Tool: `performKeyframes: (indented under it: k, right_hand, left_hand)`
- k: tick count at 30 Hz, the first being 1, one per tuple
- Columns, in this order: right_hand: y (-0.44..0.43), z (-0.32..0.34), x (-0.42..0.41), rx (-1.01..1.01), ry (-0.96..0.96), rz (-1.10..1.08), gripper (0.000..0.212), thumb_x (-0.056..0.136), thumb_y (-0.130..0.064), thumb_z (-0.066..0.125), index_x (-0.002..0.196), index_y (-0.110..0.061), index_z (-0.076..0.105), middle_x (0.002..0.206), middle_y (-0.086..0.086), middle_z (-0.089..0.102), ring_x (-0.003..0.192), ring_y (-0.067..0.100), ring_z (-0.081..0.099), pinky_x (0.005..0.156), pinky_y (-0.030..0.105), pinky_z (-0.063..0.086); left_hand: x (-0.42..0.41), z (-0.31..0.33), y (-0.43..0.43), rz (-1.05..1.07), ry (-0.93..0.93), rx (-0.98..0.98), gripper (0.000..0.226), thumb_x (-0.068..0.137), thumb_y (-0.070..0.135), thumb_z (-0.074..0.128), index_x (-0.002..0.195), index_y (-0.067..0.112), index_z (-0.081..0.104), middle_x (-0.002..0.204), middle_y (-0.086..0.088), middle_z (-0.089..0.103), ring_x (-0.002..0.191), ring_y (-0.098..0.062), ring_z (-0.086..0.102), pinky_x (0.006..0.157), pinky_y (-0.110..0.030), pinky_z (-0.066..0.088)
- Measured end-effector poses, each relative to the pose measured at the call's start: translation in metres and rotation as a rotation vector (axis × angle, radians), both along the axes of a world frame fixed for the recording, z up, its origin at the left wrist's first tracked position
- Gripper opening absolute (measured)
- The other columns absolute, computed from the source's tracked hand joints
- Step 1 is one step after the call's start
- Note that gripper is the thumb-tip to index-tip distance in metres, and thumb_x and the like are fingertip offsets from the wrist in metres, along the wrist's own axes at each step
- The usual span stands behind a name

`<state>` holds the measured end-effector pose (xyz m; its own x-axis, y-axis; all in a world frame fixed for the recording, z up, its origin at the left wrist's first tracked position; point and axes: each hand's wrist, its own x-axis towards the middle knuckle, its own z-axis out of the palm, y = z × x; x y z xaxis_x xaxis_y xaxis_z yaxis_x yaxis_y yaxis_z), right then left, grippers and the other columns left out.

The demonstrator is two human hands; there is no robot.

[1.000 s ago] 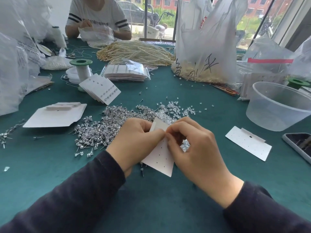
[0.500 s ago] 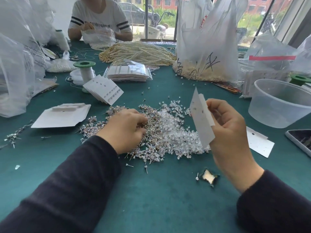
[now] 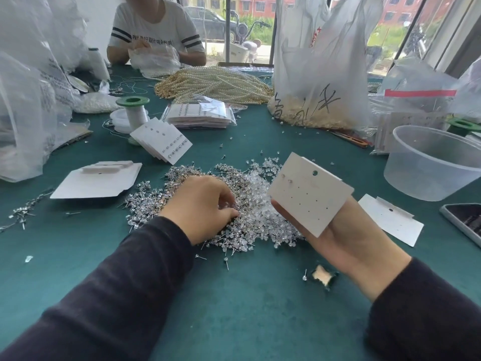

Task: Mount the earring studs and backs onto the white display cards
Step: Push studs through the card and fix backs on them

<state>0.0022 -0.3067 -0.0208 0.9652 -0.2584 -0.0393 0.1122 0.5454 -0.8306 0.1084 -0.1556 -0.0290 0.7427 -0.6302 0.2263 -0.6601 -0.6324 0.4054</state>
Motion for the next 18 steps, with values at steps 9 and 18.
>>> performKeyframes:
  k: [9, 18]
  right_hand:
    - [0.0, 0.0, -0.001, 0.116, 0.027, 0.044, 0.019, 0.057, -0.018, 0.06, 0.066, -0.019, 0.076, 0.077, 0.004, 0.073, 0.071, 0.017, 0.07, 0.07, 0.033, 0.057]
    - [0.001, -0.001, 0.0, 0.128, 0.054, 0.1, 0.019, 0.06, -0.017, 0.058, 0.067, -0.016, 0.075, 0.077, 0.007, 0.072, 0.07, 0.02, 0.069, 0.068, 0.034, 0.058]
  left_hand:
    - [0.0, 0.003, 0.0, 0.04, -0.027, -0.18, 0.004, 0.076, 0.021, 0.069, 0.074, 0.021, 0.072, 0.058, 0.021, 0.051, 0.057, 0.006, 0.043, 0.059, -0.018, 0.025]
    - [-0.008, 0.011, -0.001, -0.043, 0.351, -0.586, 0.007, 0.07, 0.014, 0.075, 0.071, 0.019, 0.07, 0.066, 0.004, 0.069, 0.06, -0.007, 0.061, 0.057, -0.012, 0.049]
